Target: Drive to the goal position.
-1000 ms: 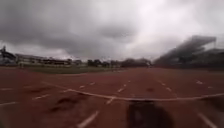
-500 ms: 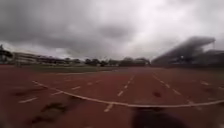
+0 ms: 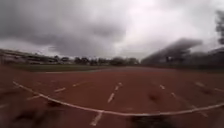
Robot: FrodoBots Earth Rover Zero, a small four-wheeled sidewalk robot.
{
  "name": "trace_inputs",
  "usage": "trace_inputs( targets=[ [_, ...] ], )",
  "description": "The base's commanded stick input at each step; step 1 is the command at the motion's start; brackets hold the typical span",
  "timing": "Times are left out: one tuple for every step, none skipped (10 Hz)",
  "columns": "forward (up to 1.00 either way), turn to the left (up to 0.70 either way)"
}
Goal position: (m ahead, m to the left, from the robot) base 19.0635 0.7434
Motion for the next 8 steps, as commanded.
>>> trace_inputs(
  targets=[
    [0.7, 0.0],
    [0.7, 0.0],
    [0.7, 0.0],
    [0.7, 0.0],
    [0.7, 0.0],
    [0.7, 0.0],
    [0.7, 0.0],
    [0.7, 0.0]
  ],
)
